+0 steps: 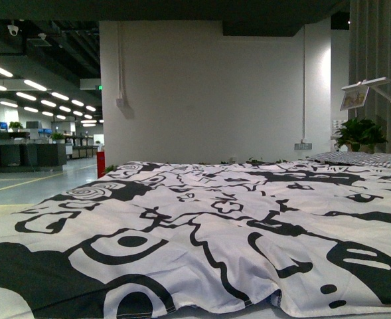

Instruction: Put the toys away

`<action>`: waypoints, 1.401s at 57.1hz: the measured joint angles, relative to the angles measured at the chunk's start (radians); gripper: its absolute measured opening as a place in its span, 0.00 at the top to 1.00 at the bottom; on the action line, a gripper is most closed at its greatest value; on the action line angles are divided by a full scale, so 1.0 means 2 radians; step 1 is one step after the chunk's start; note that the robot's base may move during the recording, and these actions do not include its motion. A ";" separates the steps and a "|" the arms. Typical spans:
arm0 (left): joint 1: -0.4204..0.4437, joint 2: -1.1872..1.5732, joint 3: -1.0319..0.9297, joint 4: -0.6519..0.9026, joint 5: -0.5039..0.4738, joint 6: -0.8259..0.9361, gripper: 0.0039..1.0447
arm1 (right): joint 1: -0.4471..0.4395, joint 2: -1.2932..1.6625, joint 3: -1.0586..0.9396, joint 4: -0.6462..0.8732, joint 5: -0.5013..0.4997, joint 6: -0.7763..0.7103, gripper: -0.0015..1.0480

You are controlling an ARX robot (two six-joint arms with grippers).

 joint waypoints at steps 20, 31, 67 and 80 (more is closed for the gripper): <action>0.000 0.000 0.000 0.000 0.000 0.000 0.06 | 0.000 -0.002 0.000 0.000 0.000 0.000 0.95; 0.000 0.000 0.000 0.000 0.000 0.000 0.06 | 0.000 -0.002 0.000 0.000 0.000 0.000 0.95; 0.000 0.000 0.000 0.000 0.000 0.000 0.06 | 0.001 -0.001 0.000 -0.001 0.001 0.000 0.95; 0.000 0.000 0.000 0.000 -0.001 0.000 0.06 | 0.001 -0.001 0.000 -0.001 -0.004 0.000 0.95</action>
